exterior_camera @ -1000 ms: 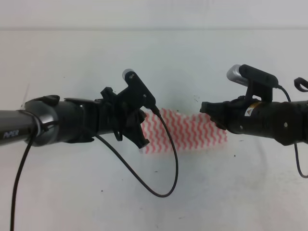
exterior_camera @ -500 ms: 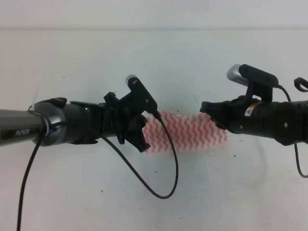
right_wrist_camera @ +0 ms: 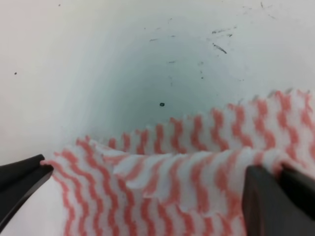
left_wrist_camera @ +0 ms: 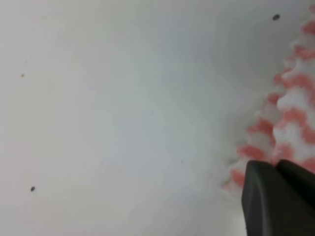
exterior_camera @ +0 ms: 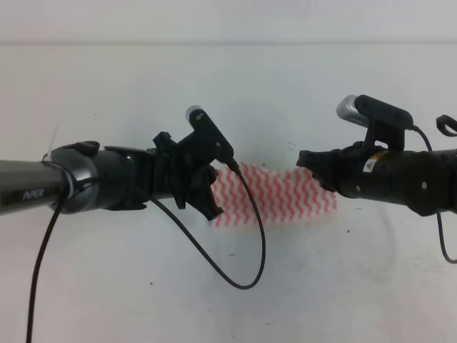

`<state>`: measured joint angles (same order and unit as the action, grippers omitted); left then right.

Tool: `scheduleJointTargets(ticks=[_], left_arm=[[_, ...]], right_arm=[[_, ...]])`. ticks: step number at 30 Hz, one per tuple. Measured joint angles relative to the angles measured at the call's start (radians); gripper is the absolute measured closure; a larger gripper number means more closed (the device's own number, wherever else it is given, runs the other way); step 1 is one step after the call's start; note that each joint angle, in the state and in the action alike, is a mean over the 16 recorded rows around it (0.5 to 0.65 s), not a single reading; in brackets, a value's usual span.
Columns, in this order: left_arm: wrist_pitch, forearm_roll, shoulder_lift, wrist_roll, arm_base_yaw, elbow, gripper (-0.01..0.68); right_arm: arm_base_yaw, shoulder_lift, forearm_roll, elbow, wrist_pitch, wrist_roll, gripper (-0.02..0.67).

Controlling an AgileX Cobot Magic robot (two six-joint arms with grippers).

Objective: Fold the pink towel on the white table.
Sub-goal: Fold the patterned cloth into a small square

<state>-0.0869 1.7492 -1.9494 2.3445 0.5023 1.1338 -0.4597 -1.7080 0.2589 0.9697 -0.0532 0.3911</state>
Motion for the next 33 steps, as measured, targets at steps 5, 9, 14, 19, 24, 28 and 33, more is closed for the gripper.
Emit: scheduleJointTargets(ticks=[5, 9, 14, 19, 24, 28, 33], left_arm=[[0.001, -0.001, -0.002, 0.0, 0.0, 0.004, 0.676], [-0.001, -0.001, -0.003, 0.001, 0.0, 0.004, 0.676], [-0.001, -0.001, -0.003, 0.0, 0.0, 0.004, 0.676], [-0.001, -0.001, -0.002, 0.0, 0.0, 0.004, 0.676], [0.0, -0.001, -0.003, 0.004, 0.0, 0.004, 0.676], [-0.001, -0.001, -0.003, 0.016, 0.0, 0.004, 0.676], [-0.01, -0.001, -0.002, 0.031, 0.0, 0.004, 0.663]], right_arm=[[0.0, -0.001, -0.004, 0.0, 0.001, 0.0, 0.666], [0.0, -0.002, -0.007, 0.0, -0.001, 0.0, 0.666], [0.0, 0.0, -0.012, 0.0, -0.001, 0.0, 0.666], [0.0, -0.001, -0.015, 0.0, 0.001, 0.0, 0.666], [0.0, 0.001, -0.017, 0.0, 0.001, 0.0, 0.666], [0.0, 0.0, -0.017, 0.0, 0.003, 0.0, 0.666], [0.0, 0.0, -0.018, 0.0, 0.004, 0.0, 0.666]])
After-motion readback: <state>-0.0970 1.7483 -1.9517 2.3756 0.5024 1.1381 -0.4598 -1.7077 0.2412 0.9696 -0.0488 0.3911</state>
